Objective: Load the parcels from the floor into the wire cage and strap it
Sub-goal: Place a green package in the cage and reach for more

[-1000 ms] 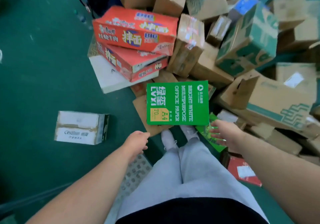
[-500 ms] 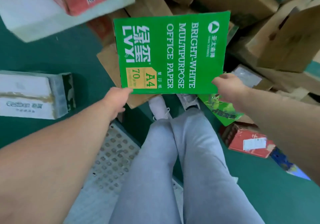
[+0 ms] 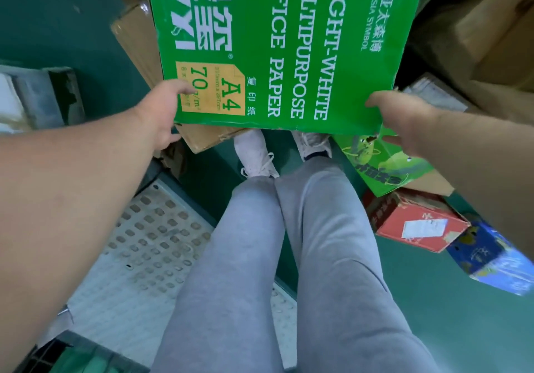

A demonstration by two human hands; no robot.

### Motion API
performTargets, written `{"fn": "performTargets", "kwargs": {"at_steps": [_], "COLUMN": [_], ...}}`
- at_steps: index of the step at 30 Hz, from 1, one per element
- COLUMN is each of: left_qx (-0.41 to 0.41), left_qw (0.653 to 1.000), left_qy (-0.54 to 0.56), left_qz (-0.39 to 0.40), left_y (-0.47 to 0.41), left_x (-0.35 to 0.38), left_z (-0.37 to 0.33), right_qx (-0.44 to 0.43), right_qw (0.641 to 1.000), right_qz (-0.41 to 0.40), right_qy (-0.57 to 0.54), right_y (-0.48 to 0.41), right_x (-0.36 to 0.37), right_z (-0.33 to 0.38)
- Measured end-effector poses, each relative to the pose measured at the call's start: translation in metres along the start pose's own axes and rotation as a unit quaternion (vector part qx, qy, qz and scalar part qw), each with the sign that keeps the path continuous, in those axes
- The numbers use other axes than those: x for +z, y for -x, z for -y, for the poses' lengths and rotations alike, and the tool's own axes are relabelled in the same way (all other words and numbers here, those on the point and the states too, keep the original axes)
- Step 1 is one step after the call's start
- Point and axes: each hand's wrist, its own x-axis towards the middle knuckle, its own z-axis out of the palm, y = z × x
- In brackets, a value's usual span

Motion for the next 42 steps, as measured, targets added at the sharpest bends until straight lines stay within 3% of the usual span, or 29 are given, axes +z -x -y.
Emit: {"fn": "performTargets", "kwargs": {"at_steps": [5,12,18,22,26,32,37,39,42], "left_qx": [0.016,0.047,-0.026,-0.1,-0.15,-0.168,-0.197,-0.164,-0.123], "left_qw": [0.999,0.995,0.991,0.977,0.934,0.802,0.75,0.711,0.677], "left_qy": [0.022,0.089,0.133,0.186,0.324,0.572,0.63,0.673,0.704], "left_qz": [-0.031,0.005,0.021,-0.004,0.0,-0.043,0.044,0.12,0.175], "left_y": [-0.004,0.039,0.128,0.206,0.282,0.361,0.409,0.425,0.446], "left_x": [-0.003,-0.002,-0.025,-0.031,-0.039,-0.037,-0.003,0.021,0.054], "left_z": [-0.006,0.029,0.096,0.132,0.17,0.208,0.205,0.201,0.22], "right_qx": [-0.021,-0.016,-0.022,-0.007,-0.015,-0.05,-0.091,-0.11,-0.156], "right_qw": [0.997,0.993,0.995,0.996,0.994,0.971,0.95,0.949,0.948], "right_qz": [0.041,-0.028,0.072,0.087,0.099,0.168,0.194,0.184,0.147], "right_qy": [-0.056,-0.115,-0.066,-0.019,0.048,0.161,0.229,0.229,0.236], "right_y": [-0.003,-0.008,0.098,0.163,0.227,0.31,0.386,0.409,0.432], "right_x": [-0.018,-0.063,-0.101,-0.127,-0.145,-0.143,-0.071,-0.037,0.003], "right_z": [0.005,-0.014,-0.003,0.011,0.025,0.025,-0.022,-0.058,-0.117]}}
